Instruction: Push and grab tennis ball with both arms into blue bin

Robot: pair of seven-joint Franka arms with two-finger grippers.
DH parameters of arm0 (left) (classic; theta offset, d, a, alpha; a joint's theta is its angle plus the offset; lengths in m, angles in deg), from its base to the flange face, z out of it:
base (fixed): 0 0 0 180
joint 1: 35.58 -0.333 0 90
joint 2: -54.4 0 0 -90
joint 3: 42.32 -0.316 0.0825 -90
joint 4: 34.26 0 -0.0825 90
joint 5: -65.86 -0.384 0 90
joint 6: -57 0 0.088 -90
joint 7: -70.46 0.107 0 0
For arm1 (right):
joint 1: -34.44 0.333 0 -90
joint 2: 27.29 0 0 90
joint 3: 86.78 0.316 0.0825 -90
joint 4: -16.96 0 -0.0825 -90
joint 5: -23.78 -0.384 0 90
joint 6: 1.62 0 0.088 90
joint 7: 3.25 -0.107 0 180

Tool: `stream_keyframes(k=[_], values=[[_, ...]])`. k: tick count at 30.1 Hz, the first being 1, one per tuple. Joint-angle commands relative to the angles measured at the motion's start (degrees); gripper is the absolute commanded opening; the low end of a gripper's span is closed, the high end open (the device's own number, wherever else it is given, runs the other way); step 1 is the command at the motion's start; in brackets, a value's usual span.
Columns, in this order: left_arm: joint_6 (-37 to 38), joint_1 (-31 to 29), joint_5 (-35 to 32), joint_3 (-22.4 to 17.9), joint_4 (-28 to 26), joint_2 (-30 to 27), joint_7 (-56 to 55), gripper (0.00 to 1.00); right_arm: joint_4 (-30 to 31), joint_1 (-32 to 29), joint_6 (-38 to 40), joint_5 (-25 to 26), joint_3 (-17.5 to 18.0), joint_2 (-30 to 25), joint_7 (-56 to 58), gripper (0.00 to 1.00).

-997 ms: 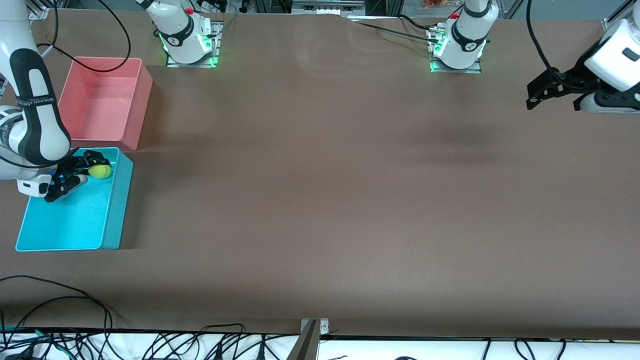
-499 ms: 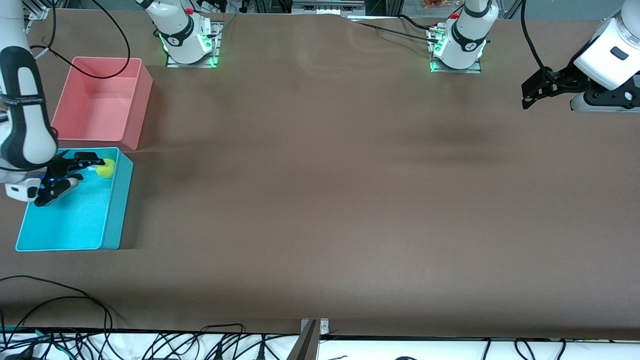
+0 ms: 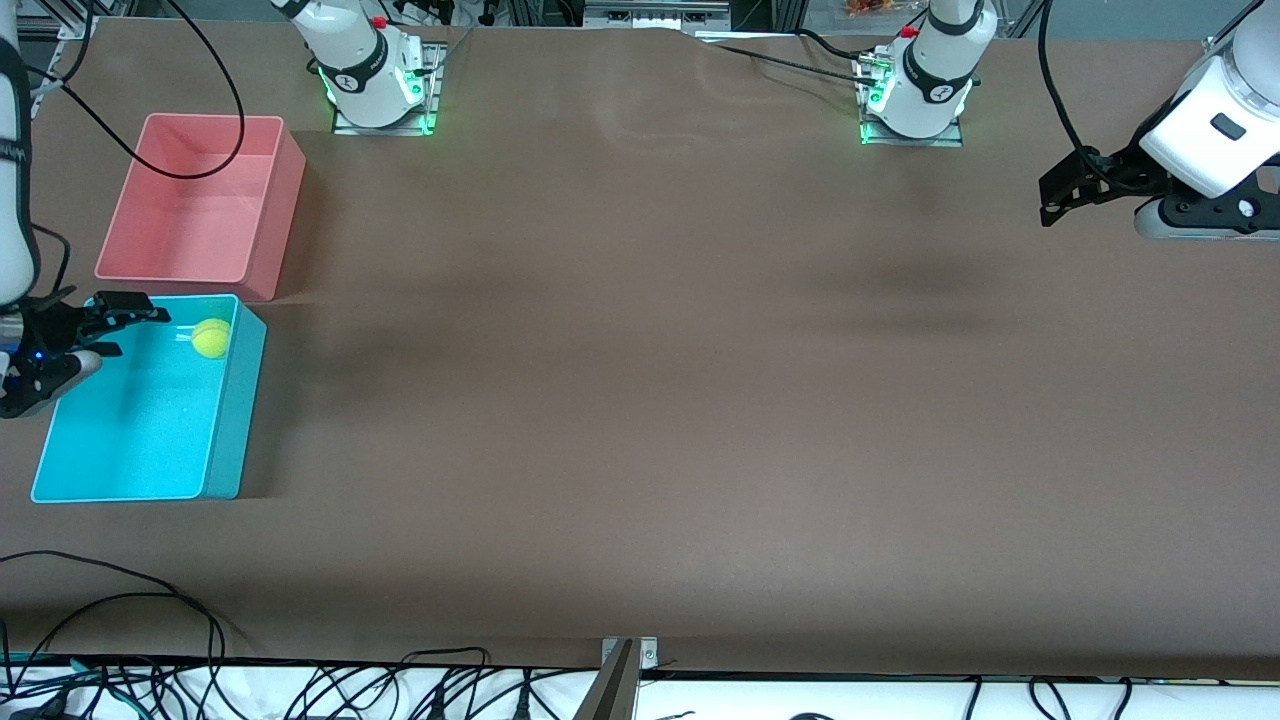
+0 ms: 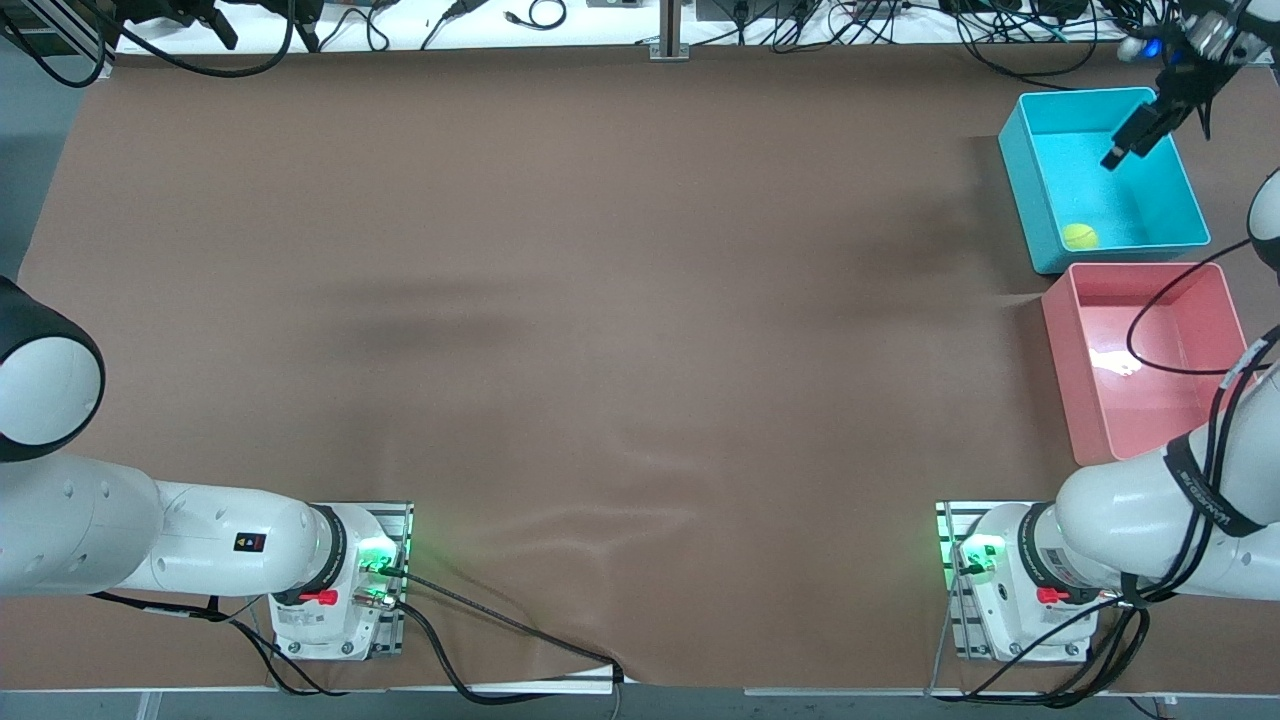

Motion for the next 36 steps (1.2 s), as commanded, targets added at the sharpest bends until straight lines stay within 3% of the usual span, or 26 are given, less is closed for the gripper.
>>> stream_keyframes(k=[1,7,12,17,28,32,36], values=[[0.7,0.2,-1.3,0.0,1.9,0.9,-0.3,1.0,0.0,6.0,4.0,4.7,0.4,-5.0,-11.0,1.0],[0.7,0.6,-1.3,0.2,2.0,0.9,-0.4,1.0,-0.2,12.5,4.4,9.5,0.5,-8.5,-24.8,1.0],[0.7,0.5,-1.3,0.2,2.0,0.9,-0.3,1.0,-0.2,16.3,4.3,10.0,0.4,-9.3,-36.1,1.0],[0.7,0.4,-1.3,0.1,2.0,0.8,-0.3,1.0,-0.3,19.6,4.1,10.5,-0.1,-10.2,-38.3,1.0],[0.7,0.5,-1.3,0.1,2.0,0.9,-0.3,1.0,2.0,18.4,2.0,9.5,2.7,-22.7,-47.3,1.0],[0.7,0.4,-1.3,0.1,1.9,0.9,-0.3,1.0,5.9,18.0,6.7,7.1,2.7,-27.8,-49.7,1.0],[0.7,0.4,-1.3,0.1,2.0,0.9,-0.3,1.0,10.1,17.5,4.4,5.1,2.6,-30.4,-55.5,1.0]])
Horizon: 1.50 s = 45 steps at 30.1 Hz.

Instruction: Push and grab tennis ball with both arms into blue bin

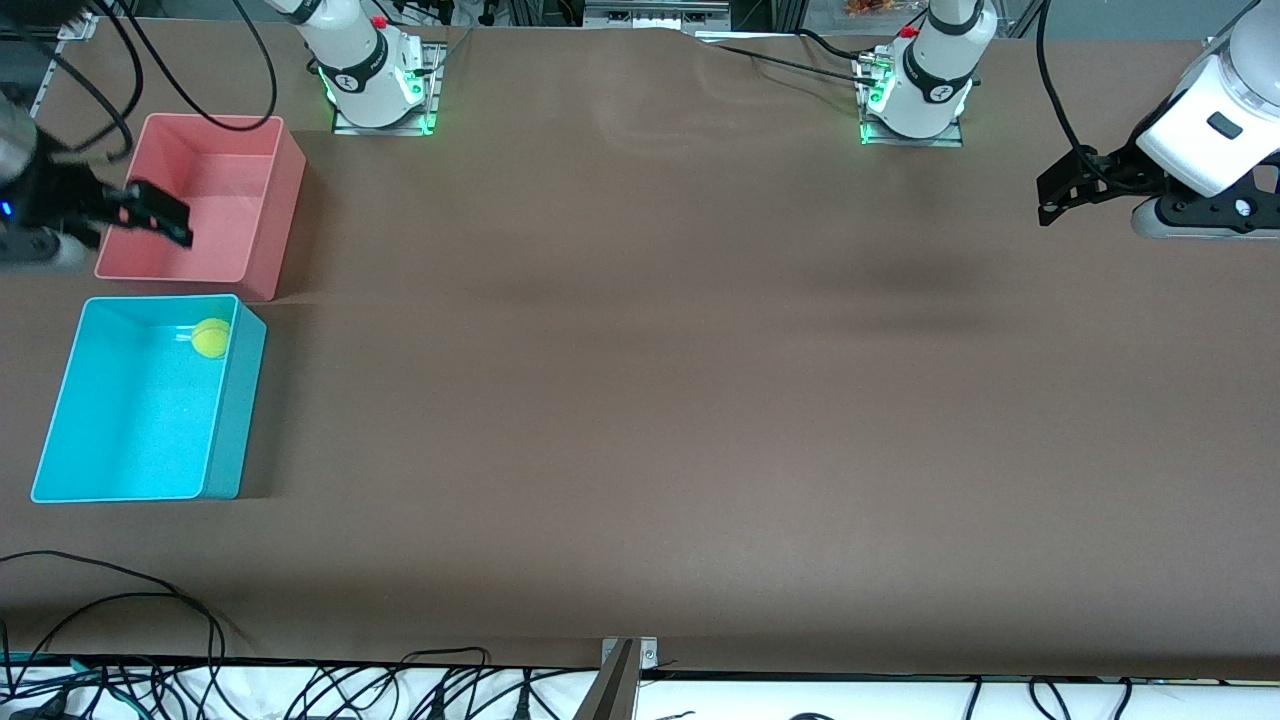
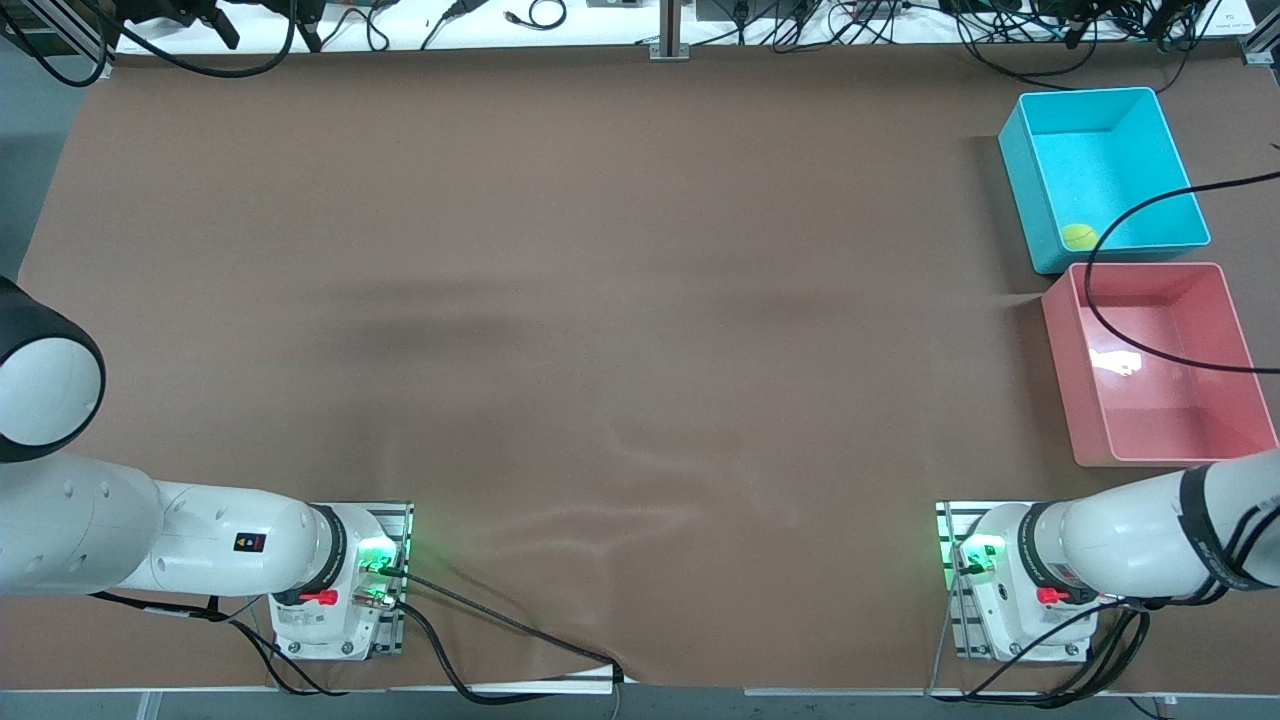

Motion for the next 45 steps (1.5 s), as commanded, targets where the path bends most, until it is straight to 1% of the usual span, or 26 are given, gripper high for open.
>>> stream_keyframes(k=[1,4,7,10,14,19,31,45], values=[[0.7,0.4,-1.3,-0.1,2.0,0.9,-0.3,1.0,8.1,-1.9,-3.6,-2.5,1.1,-5.1,-5.8,1.0],[0.7,0.4,-1.3,-0.1,2.0,0.9,-0.3,1.0,8.8,-2.9,-5.5,-2.8,1.5,-5.1,-5.7,1.0],[0.7,0.3,-1.3,-0.1,1.9,0.9,-0.3,1.0,9.2,-4.7,-8.9,-2.4,2.1,-4.8,-3.5,1.0],[0.7,0.3,-1.3,-0.1,2.0,0.9,-0.3,1.0,8.8,-4.9,-10.6,-2.2,2.1,-4.0,1.1,1.0],[0.7,0.3,-1.3,-0.1,1.9,0.9,-0.3,1.0,8.3,-5.2,-12.8,-2.3,2.1,-2.9,1.7,1.0],[0.7,0.2,-1.2,-0.1,1.9,0.9,-0.3,1.0,7.8,-5.9,-12.0,-2.5,2.2,-2.8,2.7,1.0],[0.7,0.2,-1.3,-0.1,1.9,0.9,-0.3,1.0,7.4,-6.0,-5.6,-2.6,2.3,-2.9,4.3,1.0],[0.7,0.2,-1.2,-0.1,1.9,1.0,-0.3,1.0,7.4,-6.0,-5.5,-2.8,2.3,-2.9,3.7,1.0]])
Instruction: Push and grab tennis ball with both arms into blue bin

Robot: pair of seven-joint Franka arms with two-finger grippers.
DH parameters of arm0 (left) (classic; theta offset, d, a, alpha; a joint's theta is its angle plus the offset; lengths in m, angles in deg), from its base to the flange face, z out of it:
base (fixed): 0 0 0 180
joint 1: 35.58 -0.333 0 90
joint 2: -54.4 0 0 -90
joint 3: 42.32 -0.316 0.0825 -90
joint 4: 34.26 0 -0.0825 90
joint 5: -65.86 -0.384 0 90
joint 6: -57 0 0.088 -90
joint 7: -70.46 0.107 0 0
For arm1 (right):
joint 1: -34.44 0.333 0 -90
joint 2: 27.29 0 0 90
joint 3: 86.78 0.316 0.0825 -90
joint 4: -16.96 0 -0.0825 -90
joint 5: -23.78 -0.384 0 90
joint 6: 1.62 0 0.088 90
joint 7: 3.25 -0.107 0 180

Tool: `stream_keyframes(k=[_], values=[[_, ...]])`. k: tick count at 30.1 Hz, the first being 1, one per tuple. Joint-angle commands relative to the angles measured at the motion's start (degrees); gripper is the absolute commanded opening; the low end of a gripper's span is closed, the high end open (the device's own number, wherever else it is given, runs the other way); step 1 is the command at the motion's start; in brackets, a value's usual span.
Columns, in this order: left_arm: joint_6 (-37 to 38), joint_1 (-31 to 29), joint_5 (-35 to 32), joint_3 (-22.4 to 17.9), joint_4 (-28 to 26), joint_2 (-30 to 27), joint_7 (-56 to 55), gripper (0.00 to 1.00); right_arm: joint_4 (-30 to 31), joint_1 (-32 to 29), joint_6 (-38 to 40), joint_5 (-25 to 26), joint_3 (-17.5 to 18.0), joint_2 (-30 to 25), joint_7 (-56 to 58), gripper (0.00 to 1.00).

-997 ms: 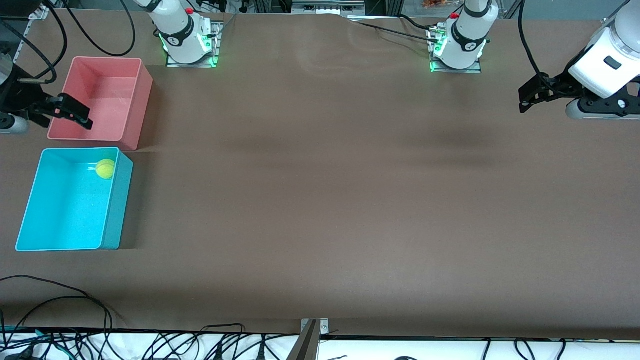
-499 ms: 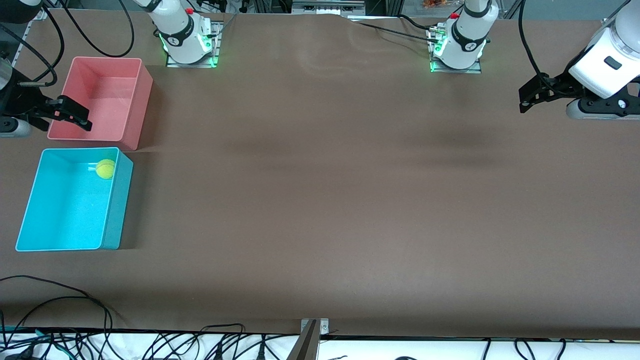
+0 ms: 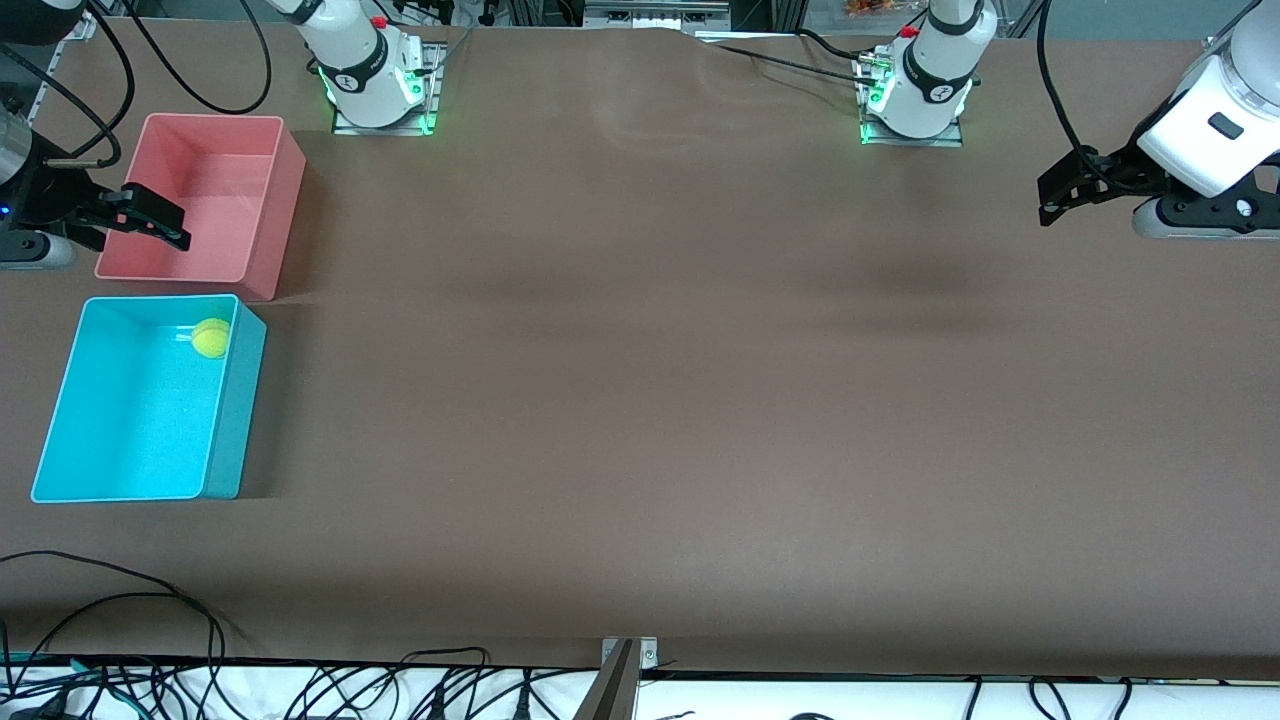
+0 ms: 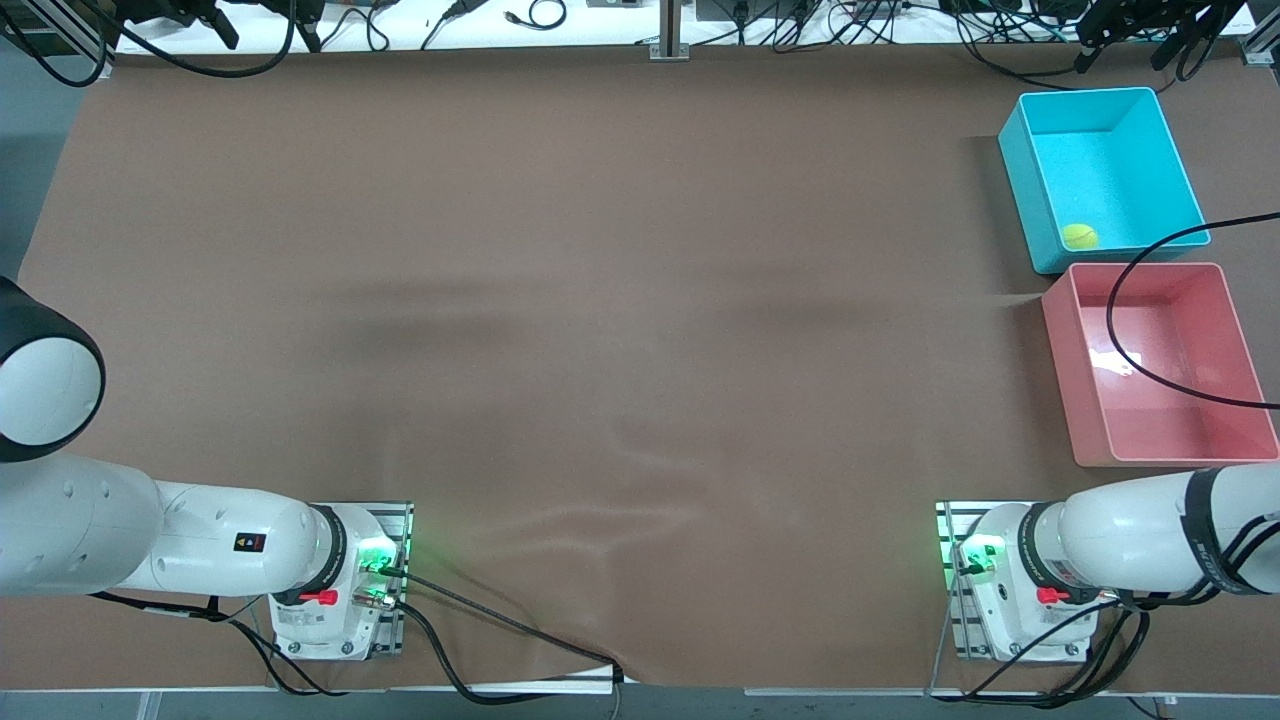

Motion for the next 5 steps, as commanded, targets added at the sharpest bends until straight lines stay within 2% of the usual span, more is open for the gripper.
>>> stream_keyframes(k=[1,5], values=[[0.7,0.2,-1.2,0.0,1.9,0.9,-0.3,1.0,-0.6,-1.3,1.1,-1.2,0.9,-0.4,0.5,1.0],[0.7,0.2,-1.2,0.0,1.9,0.9,-0.3,1.0,-0.5,-1.4,1.1,-1.2,0.9,-0.4,0.4,1.0]])
